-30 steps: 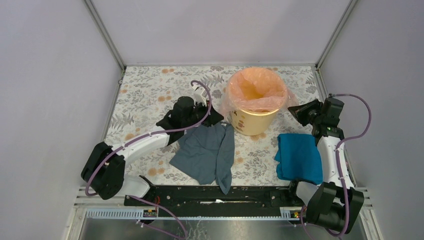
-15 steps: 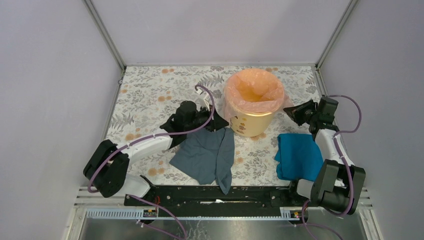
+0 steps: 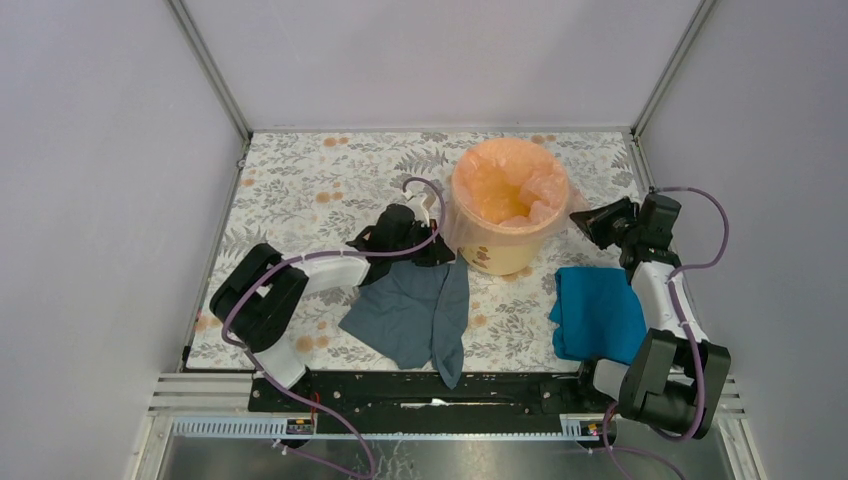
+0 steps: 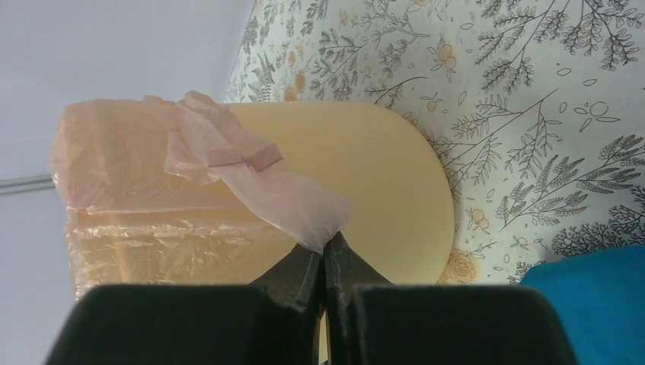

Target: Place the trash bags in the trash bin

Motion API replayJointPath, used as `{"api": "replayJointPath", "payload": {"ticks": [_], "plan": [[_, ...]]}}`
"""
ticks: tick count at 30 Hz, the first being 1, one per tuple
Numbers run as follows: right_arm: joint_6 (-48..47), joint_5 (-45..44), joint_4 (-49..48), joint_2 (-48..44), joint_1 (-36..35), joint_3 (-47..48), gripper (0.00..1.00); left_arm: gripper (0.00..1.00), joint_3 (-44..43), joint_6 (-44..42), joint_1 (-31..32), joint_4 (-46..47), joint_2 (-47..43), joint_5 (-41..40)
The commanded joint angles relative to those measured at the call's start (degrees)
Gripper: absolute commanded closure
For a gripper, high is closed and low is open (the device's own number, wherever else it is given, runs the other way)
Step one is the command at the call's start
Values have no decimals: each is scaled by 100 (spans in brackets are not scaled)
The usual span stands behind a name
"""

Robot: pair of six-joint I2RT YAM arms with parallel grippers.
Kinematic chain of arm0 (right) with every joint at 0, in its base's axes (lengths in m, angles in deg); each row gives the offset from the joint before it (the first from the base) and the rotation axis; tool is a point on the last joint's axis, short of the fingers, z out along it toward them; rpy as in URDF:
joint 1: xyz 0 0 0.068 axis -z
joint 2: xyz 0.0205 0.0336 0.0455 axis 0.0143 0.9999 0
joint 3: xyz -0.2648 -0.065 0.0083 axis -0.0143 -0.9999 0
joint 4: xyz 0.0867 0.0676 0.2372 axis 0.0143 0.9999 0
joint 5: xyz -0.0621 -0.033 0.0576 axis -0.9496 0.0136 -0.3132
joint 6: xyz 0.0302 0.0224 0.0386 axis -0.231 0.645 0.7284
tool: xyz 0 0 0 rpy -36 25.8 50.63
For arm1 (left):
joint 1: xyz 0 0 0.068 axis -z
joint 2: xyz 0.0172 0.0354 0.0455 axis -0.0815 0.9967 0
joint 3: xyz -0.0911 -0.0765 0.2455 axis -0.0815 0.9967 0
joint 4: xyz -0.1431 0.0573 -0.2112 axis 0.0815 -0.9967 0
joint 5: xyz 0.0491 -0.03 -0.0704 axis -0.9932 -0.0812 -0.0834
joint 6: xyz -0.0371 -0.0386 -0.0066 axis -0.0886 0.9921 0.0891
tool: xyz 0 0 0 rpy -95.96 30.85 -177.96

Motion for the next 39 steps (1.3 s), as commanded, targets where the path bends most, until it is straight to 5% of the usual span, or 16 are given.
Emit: {"api": "replayJointPath", "payload": {"ticks": [1,12,15,19,24,39], "plan": [[-135,-148,-41,265,23,140,95,100,-500,-101,-50,-485,31,-287],[-87,128,-838,1017,-330,-368,92,100,-1467,-29,-240,-1053,587,-467],[-433,175,-627,1044,-374,-307,84,100,-1719,-10,-328,-1173,819,-446],[-1365,-806,616,759,-358,253,61,100,-1953,-72,-363,-1337,909,-436],[-1622,-1496,739,189,-163,480,45,100,-2037,-138,-386,-1423,883,-437],[-2110,-595,41,1108,-126,1344,29,100,-2134,-191,-409,-1508,930,-323]]}}
